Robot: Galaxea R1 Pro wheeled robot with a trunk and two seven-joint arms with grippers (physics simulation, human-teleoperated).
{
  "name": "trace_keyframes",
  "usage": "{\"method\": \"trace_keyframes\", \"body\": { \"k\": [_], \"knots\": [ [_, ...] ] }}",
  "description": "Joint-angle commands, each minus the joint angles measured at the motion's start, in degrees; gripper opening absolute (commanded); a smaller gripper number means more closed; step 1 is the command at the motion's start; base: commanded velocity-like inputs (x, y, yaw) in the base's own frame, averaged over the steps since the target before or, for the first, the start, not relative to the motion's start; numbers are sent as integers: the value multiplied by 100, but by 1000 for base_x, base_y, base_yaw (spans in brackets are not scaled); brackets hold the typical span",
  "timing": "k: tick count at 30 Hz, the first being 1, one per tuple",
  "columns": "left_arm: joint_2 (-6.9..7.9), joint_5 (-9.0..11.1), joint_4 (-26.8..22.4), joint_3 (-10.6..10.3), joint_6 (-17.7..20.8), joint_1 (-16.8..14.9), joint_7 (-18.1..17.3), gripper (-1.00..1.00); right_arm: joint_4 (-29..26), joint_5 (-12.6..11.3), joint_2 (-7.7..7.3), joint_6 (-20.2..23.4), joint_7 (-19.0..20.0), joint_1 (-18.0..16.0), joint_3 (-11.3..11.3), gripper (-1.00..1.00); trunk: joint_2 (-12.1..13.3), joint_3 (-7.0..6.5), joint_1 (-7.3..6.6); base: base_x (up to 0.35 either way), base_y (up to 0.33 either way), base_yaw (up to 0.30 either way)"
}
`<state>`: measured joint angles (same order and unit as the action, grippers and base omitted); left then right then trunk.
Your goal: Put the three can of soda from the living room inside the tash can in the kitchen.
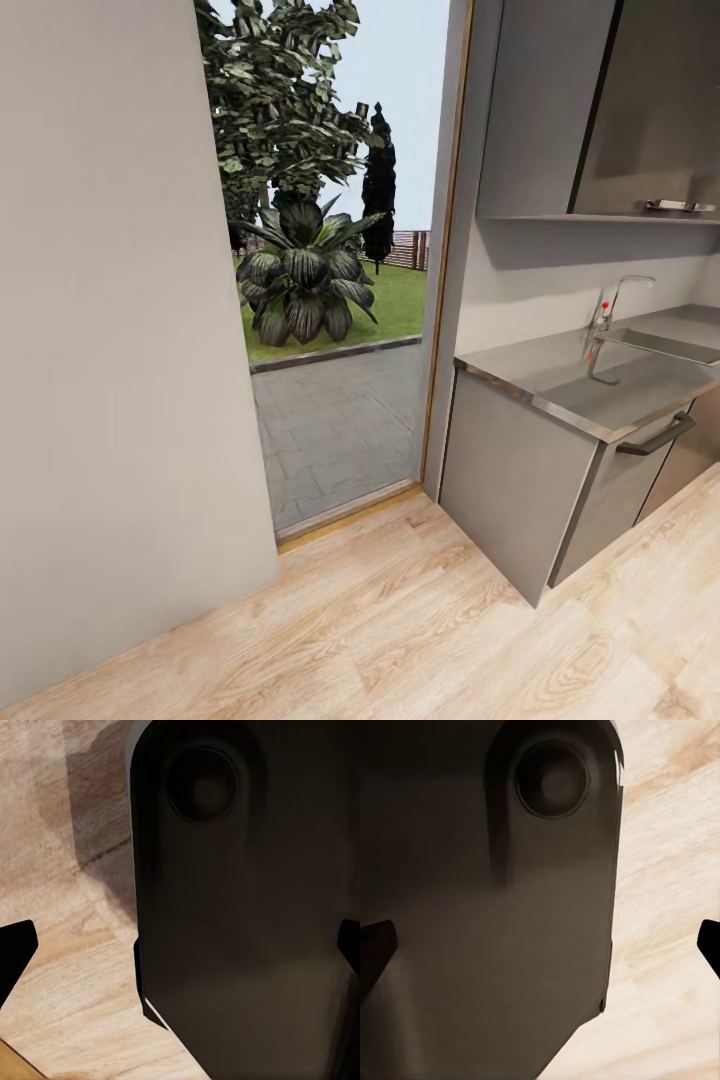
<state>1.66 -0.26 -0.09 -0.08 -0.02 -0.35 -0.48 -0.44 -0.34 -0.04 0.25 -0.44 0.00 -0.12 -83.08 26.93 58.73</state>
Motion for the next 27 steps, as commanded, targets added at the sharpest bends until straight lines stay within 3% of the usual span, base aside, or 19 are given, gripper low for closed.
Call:
{"method": "trace_keyframes", "body": {
  "k": [1,6,8,15,16,17,20,27],
  "knots": [
    [0,-5,0,-3,2,0,-7,100,2,13,1,-8,3,0,16,100,0,0,0,0,0,0],
    [1,6,0,22,3,0,-14,100,-49,33,-32,-30,19,0,36,100,0,0,0,0,0,0],
    [-7,23,-72,28,-21,-16,-19,100,-69,5,-79,-31,200,0,-5,100,0,0,0,0,0,0],
    [-9,13,-733,-12,-234,-62,-198,100,-129,3,-259,-88,617,-5,-41,100,0,0,0,0,0,0],
    [-7,10,-916,-17,-306,-60,-235,100,-169,7,-294,-157,657,-8,-41,100,0,0,0,0,0,0],
    [1,5,-1544,-30,-512,-55,-307,100,-353,13,-425,-505,759,-13,-43,100,0,0,0,0,0,0],
    [7,3,-2260,-37,-627,-48,-344,100,-582,11,-572,-831,826,-19,-49,100,0,0,0,0,0,0],
    [26,1,-4271,-47,-705,28,-374,100,-1540,-5,-795,-1156,911,-13,-44,100,0,0,0,0,0,0]
  ]
}}
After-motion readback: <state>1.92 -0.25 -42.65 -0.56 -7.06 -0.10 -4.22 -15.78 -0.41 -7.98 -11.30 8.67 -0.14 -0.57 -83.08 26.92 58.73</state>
